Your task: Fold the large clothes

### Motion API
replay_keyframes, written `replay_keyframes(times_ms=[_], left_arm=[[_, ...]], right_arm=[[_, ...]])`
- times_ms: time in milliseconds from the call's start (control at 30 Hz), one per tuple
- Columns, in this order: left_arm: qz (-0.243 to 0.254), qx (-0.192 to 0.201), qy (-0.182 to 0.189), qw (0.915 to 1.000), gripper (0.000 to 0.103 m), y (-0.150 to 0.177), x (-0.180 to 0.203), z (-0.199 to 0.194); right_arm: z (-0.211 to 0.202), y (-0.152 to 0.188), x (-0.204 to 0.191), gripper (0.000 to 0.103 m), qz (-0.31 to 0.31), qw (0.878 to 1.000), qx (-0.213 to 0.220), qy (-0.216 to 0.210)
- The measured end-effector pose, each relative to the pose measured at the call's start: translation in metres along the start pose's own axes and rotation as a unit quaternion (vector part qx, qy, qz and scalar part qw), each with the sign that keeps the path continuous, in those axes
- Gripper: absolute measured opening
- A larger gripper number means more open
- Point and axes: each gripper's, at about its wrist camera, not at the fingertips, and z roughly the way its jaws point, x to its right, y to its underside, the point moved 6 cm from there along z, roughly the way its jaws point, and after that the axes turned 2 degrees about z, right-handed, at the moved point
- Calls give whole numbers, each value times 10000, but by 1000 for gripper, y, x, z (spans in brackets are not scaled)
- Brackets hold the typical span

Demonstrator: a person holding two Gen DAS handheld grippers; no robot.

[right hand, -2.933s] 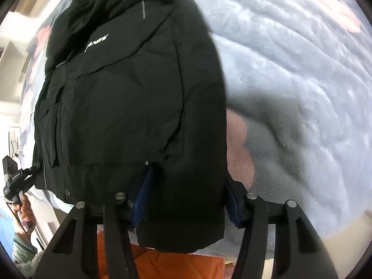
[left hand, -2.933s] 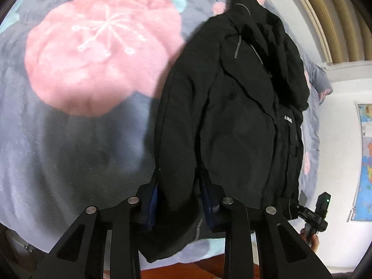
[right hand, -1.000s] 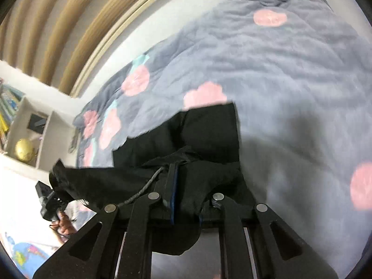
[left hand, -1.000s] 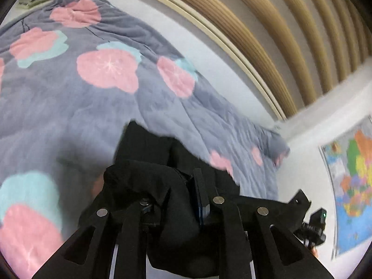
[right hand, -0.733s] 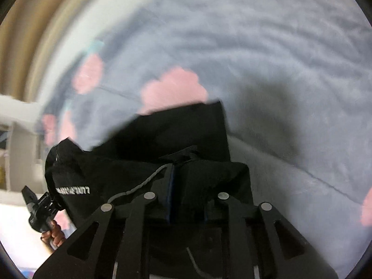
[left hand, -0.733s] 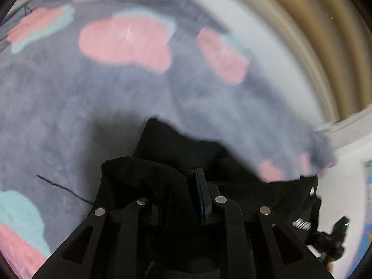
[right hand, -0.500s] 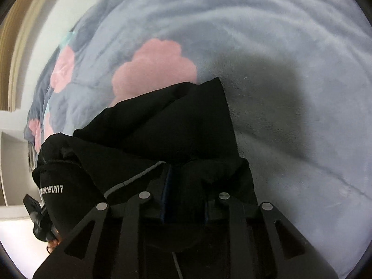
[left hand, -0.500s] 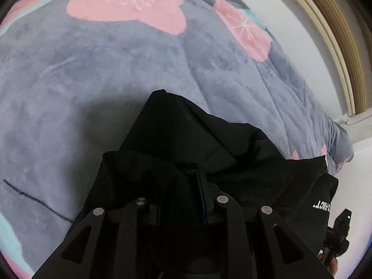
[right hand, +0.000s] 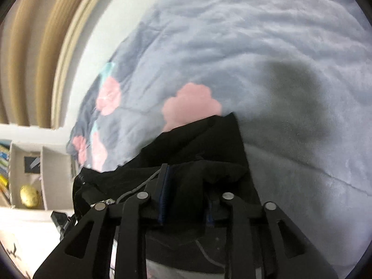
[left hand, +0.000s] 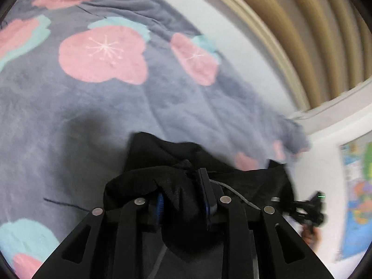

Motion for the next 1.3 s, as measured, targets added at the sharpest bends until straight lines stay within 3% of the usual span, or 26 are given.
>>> replay_keyframes(times_ms=[100, 233, 333, 433, 533, 633, 733, 833, 933, 1000, 1100, 1267, 1300], left_arm=[[-113, -163, 563, 9982, 36, 2, 0, -25], [158, -495, 567, 9970, 44, 17, 7, -38], [442, -747, 457, 9952, 50, 33, 16, -42], [862, -940, 127, 9918, 65, 43, 24, -46], [1175, -815, 67, 9897, 66, 45, 32, -60], [1159, -510, -137, 9919, 81, 36, 24, -63], [987, -349, -577, 9928, 81, 22, 3, -43], [476, -182, -593, 9969, 80, 2, -26, -14], [267, -265, -651, 9972, 80, -14, -47, 22], [221, -433, -695, 9964, 80, -20, -56, 43], [146, -856, -318, 9957, 80, -20, -60, 70], [236, -1158, -435, 9920, 80, -19, -66, 97], [242, -1143, -510, 9918, 80, -19, -68, 102]], right_arm=[[-19, 6, -6, 53, 38, 9993, -44, -377], [-52, 10, -19, 65, -438, 9988, 220, -35], [-67, 16, -28, 80, -971, 9927, 513, 498], [-59, 22, -33, 81, -1338, 9875, 492, 676], [-35, 24, -32, 82, -1633, 9806, 480, 977], [-2, 23, -31, 82, -1973, 9701, 474, 1335], [25, 19, -31, 82, -2289, 9566, 559, 1717], [41, 11, -29, 82, -2529, 9466, 595, 1912], [55, 1, -25, 82, -2813, 9378, 546, 1959], [61, -5, -22, 82, -2919, 9363, 491, 1889], [73, -15, -13, 82, -3003, 9360, 332, 1806], [105, -27, -6, 82, -3005, 9402, -85, 1602], [113, -29, -4, 75, -2962, 9415, -138, 1601]])
